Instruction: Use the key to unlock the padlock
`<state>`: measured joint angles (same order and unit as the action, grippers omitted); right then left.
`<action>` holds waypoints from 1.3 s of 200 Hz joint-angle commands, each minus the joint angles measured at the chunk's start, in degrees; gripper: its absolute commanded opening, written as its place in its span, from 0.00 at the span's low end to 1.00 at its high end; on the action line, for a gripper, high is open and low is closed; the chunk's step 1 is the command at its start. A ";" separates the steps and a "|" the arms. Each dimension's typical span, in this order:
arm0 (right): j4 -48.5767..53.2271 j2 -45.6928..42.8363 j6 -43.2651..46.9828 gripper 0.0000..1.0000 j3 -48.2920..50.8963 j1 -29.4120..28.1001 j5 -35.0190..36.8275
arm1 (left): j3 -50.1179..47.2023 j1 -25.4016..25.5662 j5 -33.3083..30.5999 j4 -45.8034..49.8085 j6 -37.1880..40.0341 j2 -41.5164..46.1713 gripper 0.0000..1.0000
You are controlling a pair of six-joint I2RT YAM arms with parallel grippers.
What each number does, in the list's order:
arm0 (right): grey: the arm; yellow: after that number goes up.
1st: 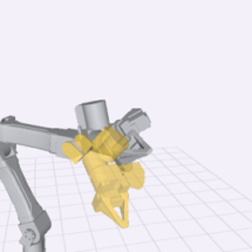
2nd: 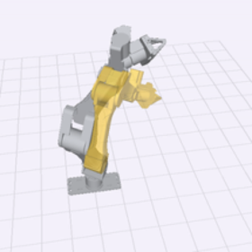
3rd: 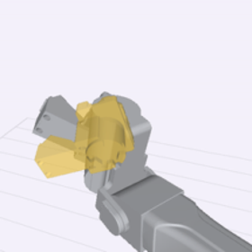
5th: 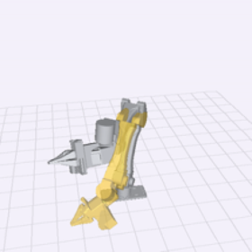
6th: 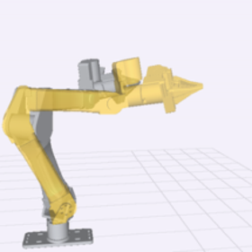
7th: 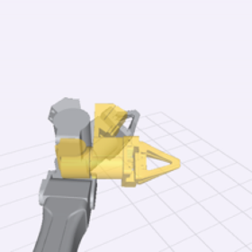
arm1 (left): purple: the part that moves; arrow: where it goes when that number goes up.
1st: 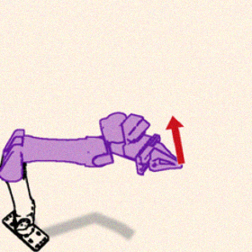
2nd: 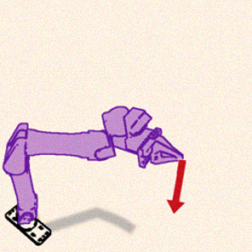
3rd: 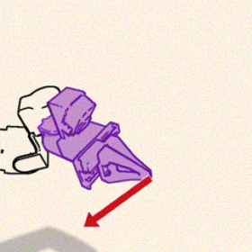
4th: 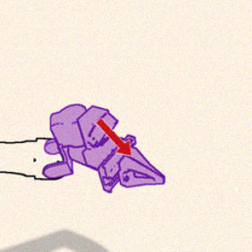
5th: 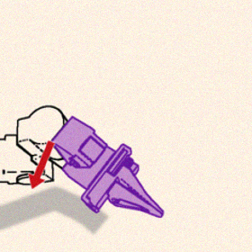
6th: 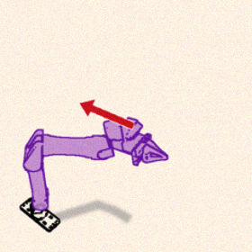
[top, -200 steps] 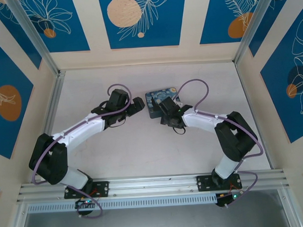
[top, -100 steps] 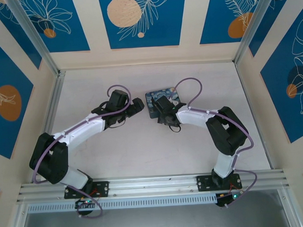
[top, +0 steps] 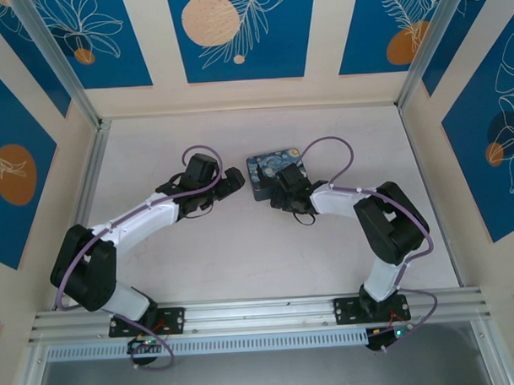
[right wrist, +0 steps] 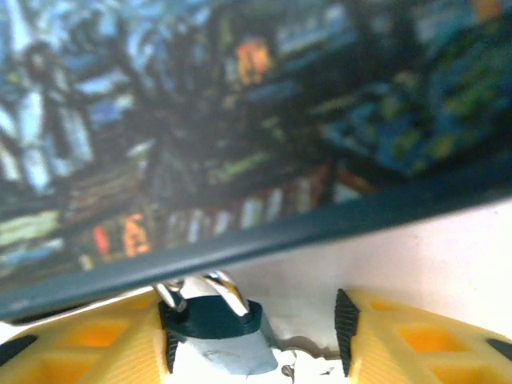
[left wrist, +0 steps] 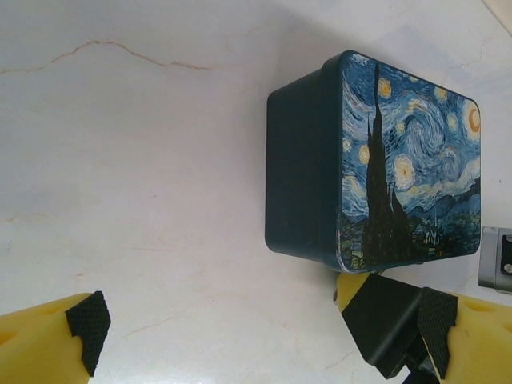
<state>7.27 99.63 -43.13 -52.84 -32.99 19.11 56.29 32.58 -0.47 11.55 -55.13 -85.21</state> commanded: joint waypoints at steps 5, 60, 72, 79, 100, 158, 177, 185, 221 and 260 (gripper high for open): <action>-4.74 -1.73 1.64 0.50 1.76 1.12 -4.80 | -0.40 -0.62 0.73 -0.36 -0.15 -0.54 1.00; -7.74 -3.55 1.22 0.30 5.42 2.75 -7.69 | 0.89 -0.67 1.00 -0.42 0.45 -2.12 1.00; -8.27 -3.97 0.95 0.29 6.44 3.15 -8.16 | 1.38 -0.67 1.00 -0.28 0.62 -2.66 1.00; -8.56 -4.25 0.86 0.28 7.03 3.39 -8.37 | 1.68 -0.67 0.93 -0.30 0.86 -2.90 1.00; -9.40 -5.30 0.78 0.24 8.56 4.11 -8.87 | 2.78 -0.66 0.60 0.18 1.61 -4.08 1.00; -10.04 -6.39 1.99 0.18 9.51 5.48 -12.07 | 9.22 -0.24 3.90 0.73 6.65 -9.61 1.00; -10.49 -6.47 2.25 0.18 9.85 5.74 -13.21 | 11.75 0.38 4.81 1.38 8.14 -12.08 1.00; -10.76 -6.56 2.37 0.18 9.99 5.83 -13.74 | 12.70 0.79 4.86 1.92 8.70 -13.24 1.00; -11.83 -7.16 3.49 0.18 10.50 6.50 -16.50 | 15.31 2.13 3.91 3.48 9.87 -17.55 1.00; -12.33 -8.85 3.28 0.27 12.55 7.97 -17.82 | 15.25 2.36 3.46 3.40 9.89 -19.02 1.00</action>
<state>-3.92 93.19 -40.60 -41.85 -26.06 3.92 70.17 34.44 2.94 13.39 -46.65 -103.37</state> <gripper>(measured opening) 0.266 0.999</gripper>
